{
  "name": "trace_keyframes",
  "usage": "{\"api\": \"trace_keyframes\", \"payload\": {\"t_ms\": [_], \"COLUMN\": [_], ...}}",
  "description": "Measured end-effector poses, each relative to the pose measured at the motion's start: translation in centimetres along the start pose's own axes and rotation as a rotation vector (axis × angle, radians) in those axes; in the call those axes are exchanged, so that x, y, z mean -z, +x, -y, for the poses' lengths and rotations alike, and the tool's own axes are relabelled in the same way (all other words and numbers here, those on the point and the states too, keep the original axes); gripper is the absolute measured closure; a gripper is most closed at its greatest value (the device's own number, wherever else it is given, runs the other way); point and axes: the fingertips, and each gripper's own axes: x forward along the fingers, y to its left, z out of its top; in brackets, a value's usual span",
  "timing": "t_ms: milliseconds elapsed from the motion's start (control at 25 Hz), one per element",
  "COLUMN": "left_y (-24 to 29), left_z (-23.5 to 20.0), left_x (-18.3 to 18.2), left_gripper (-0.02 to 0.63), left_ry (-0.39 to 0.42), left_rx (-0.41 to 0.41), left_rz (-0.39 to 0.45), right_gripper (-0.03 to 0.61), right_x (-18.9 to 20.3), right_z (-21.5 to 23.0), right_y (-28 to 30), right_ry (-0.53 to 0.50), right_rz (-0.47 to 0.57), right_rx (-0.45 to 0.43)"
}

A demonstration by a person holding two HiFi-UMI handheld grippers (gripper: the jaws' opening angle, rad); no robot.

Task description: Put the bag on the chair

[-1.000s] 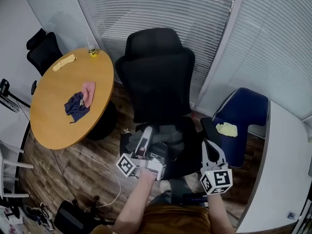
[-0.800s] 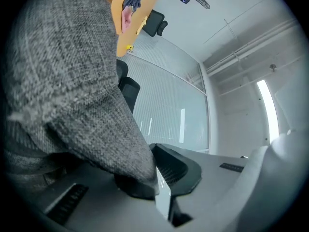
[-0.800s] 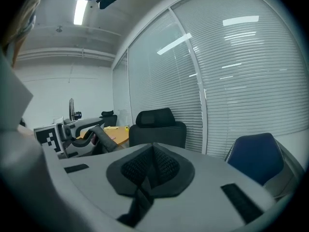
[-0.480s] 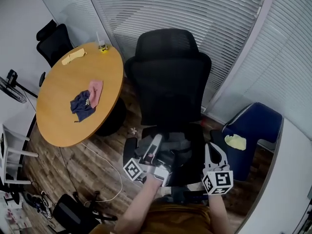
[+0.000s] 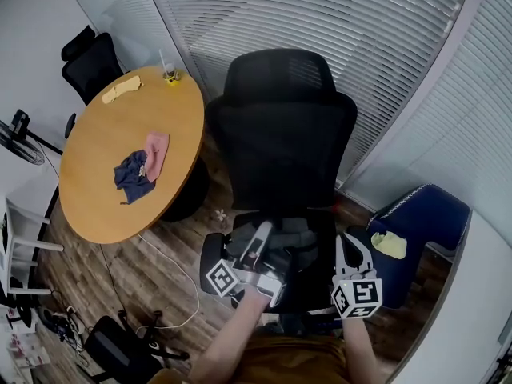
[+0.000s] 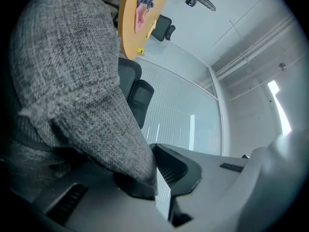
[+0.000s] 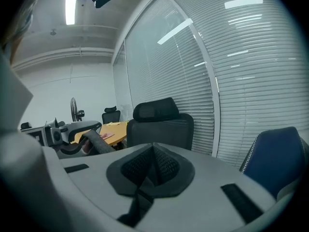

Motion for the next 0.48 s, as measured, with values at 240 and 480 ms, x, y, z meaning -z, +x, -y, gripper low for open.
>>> {"api": "trace_keyframes", "payload": {"t_ms": [240,480], "left_y": [1.6,3.2], "left_z": [-2.2,-4.2], "left_x": [-0.7,-2.0], "left_gripper": [0.592,0.592], "left_ry": [-0.011,-0.016], "left_rx": [-0.028,-0.05], "left_rz": [0.025,0.042], "right_gripper": [0.566,0.567], "right_x": [0.7,1.2], "right_z": [1.2,2.0], "right_y": [2.1,4.0], "right_ry": [0.007,0.019], "right_rz": [-0.033,-0.048], "right_rx": [-0.016,-0.021]}}
